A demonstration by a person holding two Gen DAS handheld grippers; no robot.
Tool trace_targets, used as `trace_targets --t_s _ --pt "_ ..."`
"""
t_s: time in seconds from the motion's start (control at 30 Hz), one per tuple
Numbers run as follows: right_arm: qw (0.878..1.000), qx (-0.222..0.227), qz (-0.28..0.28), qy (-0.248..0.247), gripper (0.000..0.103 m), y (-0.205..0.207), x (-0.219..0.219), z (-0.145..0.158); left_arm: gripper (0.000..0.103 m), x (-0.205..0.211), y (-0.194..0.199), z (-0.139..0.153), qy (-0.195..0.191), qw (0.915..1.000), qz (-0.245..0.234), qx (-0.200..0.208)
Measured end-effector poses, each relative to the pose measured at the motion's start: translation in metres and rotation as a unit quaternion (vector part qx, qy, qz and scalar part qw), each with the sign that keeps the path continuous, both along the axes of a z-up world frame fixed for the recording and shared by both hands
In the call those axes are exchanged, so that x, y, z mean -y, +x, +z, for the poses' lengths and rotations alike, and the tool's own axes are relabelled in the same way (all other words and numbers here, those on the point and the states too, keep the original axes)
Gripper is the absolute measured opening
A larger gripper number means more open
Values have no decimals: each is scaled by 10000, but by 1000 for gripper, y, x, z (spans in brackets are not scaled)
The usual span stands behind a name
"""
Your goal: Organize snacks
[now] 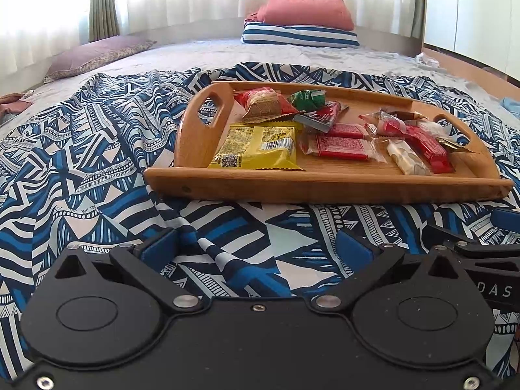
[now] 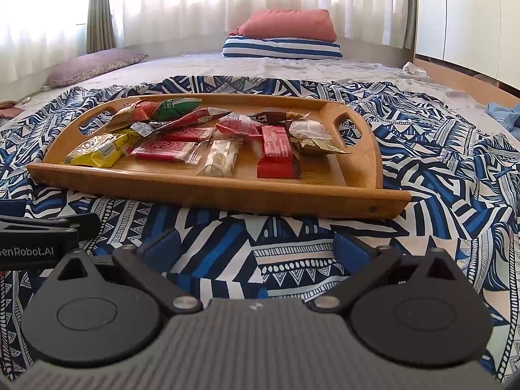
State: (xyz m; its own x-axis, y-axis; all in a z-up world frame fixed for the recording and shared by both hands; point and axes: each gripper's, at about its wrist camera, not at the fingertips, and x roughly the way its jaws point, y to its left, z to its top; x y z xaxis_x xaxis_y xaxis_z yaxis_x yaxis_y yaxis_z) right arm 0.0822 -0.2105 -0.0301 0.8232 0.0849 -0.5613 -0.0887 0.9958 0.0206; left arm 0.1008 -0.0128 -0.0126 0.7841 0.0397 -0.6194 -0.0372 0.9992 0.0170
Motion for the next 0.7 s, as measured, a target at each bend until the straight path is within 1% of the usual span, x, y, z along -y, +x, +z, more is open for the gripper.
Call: trace_targets --t_s 0.57,0.7 --pt "10000 8 -3 -5 103 -1 0 0 103 -1 0 0 -4 10000 -10 12" --pt "10000 35 -23 -25 103 -2 0 0 103 1 1 1 93 10000 -2 -17"
